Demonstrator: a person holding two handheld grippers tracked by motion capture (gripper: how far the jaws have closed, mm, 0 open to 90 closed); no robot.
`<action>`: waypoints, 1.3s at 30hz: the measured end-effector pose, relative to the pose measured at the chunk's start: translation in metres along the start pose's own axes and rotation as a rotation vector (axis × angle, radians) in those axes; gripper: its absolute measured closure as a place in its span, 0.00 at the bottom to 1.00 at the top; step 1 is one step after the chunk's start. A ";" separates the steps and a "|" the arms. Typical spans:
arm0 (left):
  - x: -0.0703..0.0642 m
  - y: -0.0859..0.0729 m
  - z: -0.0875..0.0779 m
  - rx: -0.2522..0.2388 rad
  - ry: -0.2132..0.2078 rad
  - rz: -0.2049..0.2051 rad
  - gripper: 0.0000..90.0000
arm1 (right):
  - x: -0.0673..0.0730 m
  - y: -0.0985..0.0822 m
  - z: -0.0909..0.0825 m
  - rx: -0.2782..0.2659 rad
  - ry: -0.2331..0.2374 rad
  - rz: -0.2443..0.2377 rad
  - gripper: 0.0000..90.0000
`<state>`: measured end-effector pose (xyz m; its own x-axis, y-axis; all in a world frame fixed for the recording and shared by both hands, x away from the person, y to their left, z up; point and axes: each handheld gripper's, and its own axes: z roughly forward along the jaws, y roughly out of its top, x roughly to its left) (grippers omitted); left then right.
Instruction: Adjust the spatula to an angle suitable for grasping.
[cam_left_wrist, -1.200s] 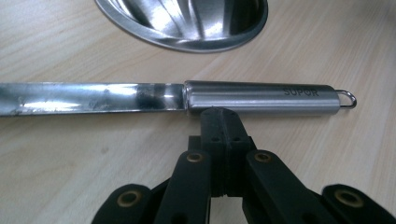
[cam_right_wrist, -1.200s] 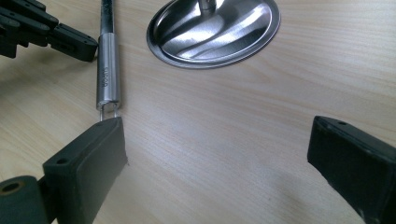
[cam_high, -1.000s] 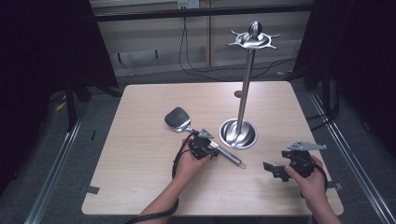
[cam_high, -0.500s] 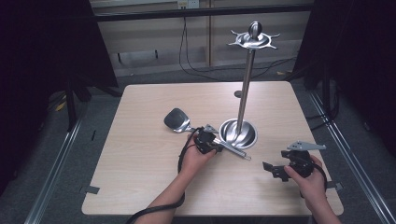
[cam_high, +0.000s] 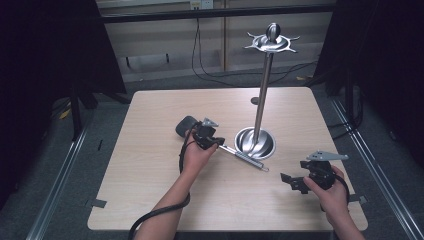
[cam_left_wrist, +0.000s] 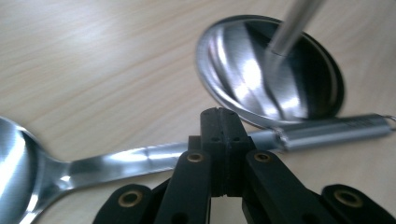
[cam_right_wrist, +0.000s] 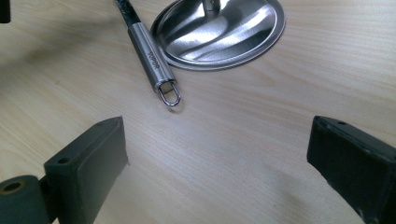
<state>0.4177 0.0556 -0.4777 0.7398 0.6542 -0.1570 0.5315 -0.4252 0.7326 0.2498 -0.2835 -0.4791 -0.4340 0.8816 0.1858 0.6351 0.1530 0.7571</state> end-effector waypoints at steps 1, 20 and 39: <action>0.005 0.000 0.001 0.009 0.018 0.007 1.00 | 0.000 0.000 0.000 0.000 0.000 -0.001 0.05; 0.047 -0.011 0.016 0.008 0.122 -0.068 1.00 | 0.000 -0.001 0.001 0.002 0.002 -0.003 0.05; 0.037 -0.041 -0.016 0.017 0.044 -0.053 1.00 | 0.003 0.000 0.002 0.007 0.007 -0.008 0.05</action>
<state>0.4164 0.1070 -0.5024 0.6920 0.7026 -0.1658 0.5766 -0.3997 0.7126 0.2492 -0.2800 -0.4798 -0.4432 0.8773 0.1841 0.6361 0.1631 0.7542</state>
